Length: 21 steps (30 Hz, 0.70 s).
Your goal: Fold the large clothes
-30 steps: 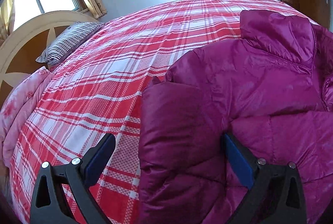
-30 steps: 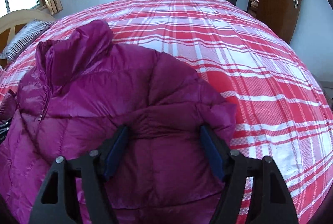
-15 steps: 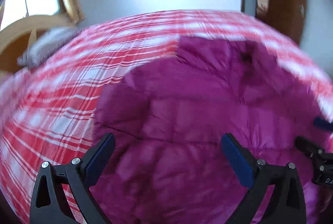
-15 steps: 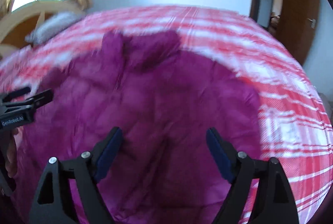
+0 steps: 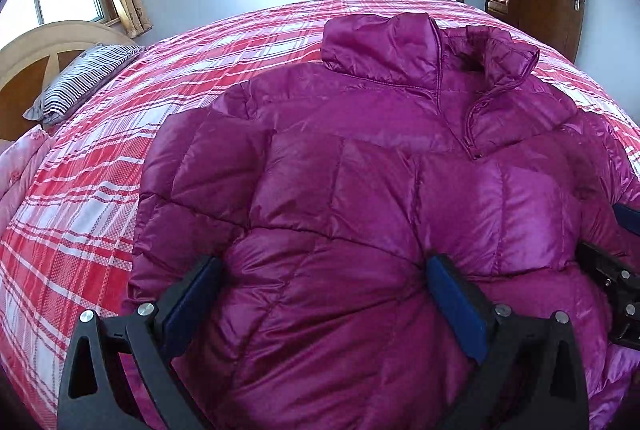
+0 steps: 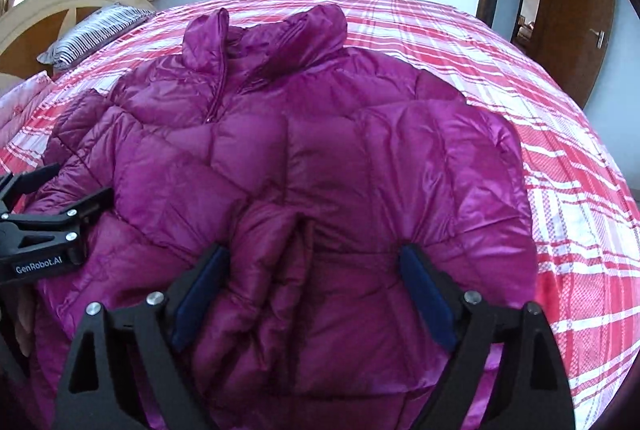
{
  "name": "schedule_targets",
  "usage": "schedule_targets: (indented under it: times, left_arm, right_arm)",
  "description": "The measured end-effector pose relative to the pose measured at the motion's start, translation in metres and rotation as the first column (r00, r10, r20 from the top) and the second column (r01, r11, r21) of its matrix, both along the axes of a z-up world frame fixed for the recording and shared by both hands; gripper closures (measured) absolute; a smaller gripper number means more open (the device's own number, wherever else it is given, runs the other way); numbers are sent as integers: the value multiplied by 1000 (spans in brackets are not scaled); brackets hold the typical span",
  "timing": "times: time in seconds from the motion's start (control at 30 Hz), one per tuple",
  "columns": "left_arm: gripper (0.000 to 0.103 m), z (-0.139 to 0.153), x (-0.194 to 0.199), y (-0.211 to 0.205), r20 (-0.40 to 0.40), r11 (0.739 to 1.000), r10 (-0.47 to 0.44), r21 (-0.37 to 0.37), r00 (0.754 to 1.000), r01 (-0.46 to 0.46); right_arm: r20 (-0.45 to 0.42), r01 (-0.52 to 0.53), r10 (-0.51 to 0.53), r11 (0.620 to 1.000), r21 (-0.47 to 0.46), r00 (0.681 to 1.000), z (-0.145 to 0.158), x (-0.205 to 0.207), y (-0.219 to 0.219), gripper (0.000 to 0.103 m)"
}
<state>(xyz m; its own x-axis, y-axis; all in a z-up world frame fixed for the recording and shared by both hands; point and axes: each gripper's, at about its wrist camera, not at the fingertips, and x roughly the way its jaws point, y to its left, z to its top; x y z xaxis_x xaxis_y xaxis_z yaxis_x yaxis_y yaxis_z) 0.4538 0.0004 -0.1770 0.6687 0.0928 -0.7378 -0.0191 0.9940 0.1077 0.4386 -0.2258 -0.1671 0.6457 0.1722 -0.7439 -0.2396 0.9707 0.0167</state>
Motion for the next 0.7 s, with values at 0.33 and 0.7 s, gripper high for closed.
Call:
schedule_targets:
  times: [0.33,0.7]
  left_arm:
    - [1,0,-2,-1,4,1000,1,4,1000,-1]
    - [1,50,-19,26,34,998,-39,-44,999,40]
  right_arm:
    - [5,1,-1,1000,-10,1000,-1,0,2,11]
    - [-12,-22,22,1000,19,1000,14,-4,-6,12]
